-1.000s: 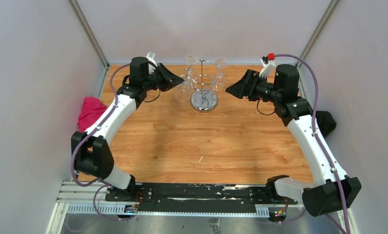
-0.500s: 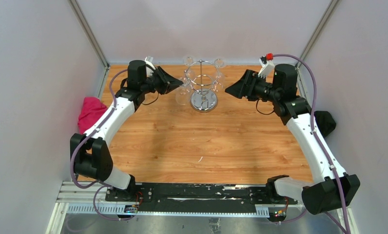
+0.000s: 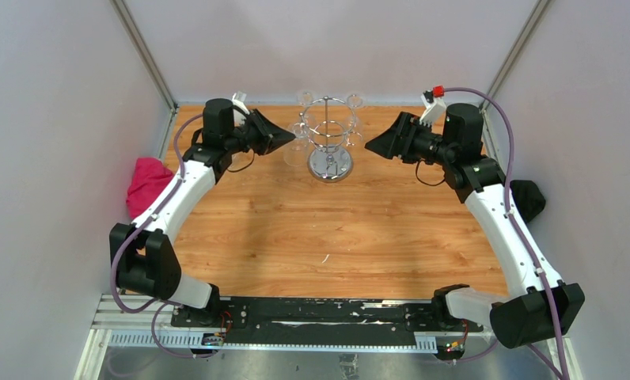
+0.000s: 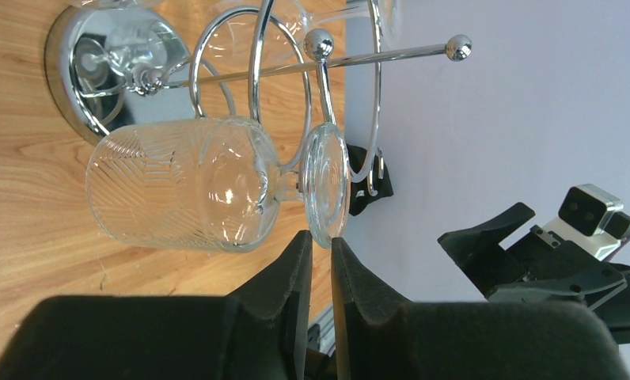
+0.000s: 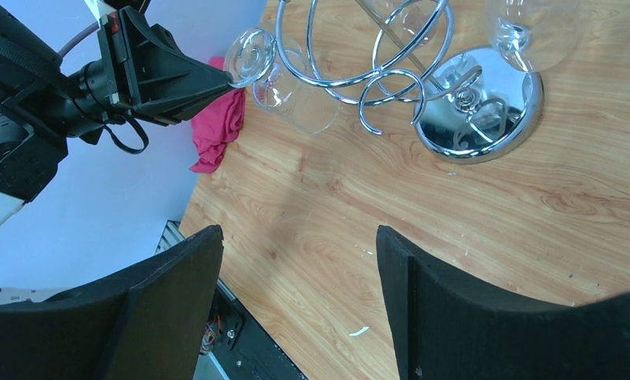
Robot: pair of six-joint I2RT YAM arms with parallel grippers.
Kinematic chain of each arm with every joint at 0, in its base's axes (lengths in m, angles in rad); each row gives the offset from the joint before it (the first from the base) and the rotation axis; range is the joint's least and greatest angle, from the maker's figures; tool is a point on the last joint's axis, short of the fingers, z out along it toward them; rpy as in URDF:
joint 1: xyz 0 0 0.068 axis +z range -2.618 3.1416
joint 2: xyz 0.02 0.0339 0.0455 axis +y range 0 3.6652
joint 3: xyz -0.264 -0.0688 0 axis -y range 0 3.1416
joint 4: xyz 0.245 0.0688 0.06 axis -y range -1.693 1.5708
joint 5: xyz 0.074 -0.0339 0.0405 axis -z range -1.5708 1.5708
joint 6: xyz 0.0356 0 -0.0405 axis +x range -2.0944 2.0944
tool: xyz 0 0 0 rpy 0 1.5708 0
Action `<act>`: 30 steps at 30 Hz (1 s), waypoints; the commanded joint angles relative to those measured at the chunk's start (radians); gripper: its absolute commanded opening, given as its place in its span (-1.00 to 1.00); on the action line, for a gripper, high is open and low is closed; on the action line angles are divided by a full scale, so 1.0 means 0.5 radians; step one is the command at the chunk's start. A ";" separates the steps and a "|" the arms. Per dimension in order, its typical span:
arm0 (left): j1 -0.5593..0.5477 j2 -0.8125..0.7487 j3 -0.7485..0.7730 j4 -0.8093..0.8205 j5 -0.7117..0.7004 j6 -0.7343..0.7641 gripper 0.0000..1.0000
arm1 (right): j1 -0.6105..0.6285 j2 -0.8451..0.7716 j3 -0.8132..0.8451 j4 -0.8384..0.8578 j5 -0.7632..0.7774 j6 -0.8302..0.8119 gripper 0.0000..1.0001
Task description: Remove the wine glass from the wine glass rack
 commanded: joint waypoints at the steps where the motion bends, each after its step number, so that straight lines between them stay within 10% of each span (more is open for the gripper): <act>1: 0.013 -0.054 -0.033 0.015 0.079 0.000 -0.62 | -0.031 0.002 -0.019 0.043 -0.042 0.015 0.51; 30: 0.014 0.013 0.018 0.115 -0.044 -0.114 -0.53 | -0.031 -0.039 -0.054 0.065 -0.059 0.043 0.50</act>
